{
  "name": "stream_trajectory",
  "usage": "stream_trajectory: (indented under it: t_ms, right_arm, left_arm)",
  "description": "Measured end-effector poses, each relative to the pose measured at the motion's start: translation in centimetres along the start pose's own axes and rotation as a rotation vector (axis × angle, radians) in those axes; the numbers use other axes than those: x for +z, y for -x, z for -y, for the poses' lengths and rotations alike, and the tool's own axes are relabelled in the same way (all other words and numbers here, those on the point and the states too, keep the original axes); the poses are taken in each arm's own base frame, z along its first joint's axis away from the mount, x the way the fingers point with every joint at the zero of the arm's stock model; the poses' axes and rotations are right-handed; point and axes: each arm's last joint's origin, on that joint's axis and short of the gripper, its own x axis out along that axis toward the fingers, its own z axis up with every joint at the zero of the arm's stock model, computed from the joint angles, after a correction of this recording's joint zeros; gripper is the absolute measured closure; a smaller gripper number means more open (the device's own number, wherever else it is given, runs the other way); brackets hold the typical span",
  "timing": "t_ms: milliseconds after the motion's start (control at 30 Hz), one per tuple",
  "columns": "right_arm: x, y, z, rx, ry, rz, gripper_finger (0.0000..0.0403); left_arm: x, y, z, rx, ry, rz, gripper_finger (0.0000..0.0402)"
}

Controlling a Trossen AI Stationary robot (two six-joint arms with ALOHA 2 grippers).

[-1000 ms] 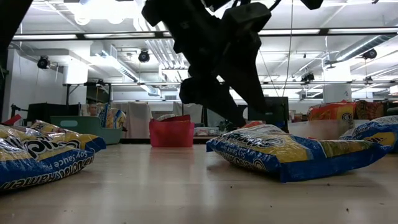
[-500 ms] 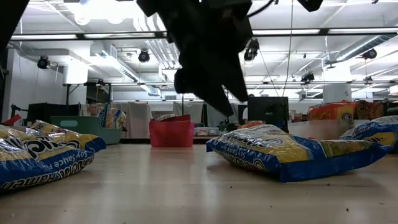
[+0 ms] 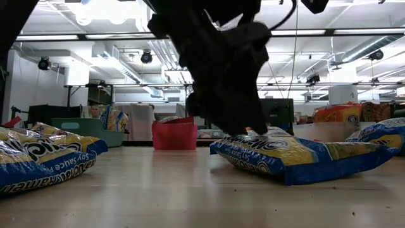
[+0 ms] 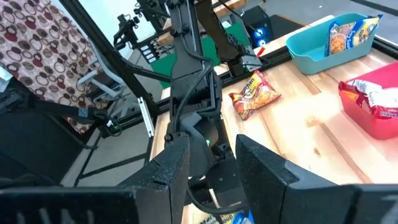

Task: Sort Maruchan noodles
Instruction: Put the blue noodle pack into the green bin

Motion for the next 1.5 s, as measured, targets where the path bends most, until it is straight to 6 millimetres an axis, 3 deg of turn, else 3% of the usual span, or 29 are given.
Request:
stream_trajectory:
  t_ms: [333, 500, 733, 933, 1100, 1500]
  right_arm:
    - [-0.1, -0.3, 0.1, -0.005, -0.007, -0.009, 0.0282]
    - [-0.1, -0.4, 0.1, -0.007, -0.008, -0.014, 0.0282]
    - [-0.1, -0.4, 0.1, -0.008, 0.0, -0.015, 0.0282]
    - [-0.1, -0.4, 0.1, -0.008, 0.01, -0.015, 0.0282]
    - [-0.2, -0.4, 0.1, -0.008, 0.012, -0.016, 0.0282]
    - [-0.1, -0.4, 0.1, -0.008, 0.015, -0.015, 0.0282]
  left_arm:
    - [-0.4, -2.1, -0.2, -0.022, 0.06, -0.008, 0.0212]
    - [-0.5, -2.1, -0.3, -0.019, 0.07, -0.017, 0.0266]
    - [-0.5, -2.0, -0.1, -0.026, 0.098, -0.019, 0.038]
    - [-0.5, -1.6, 0.1, -0.022, 0.092, -0.03, 0.039]
    - [0.0, -0.2, 0.4, -0.035, 0.071, -0.009, 0.0397]
    - [1.1, 5.7, 0.9, 0.026, 0.022, 0.056, 0.0401]
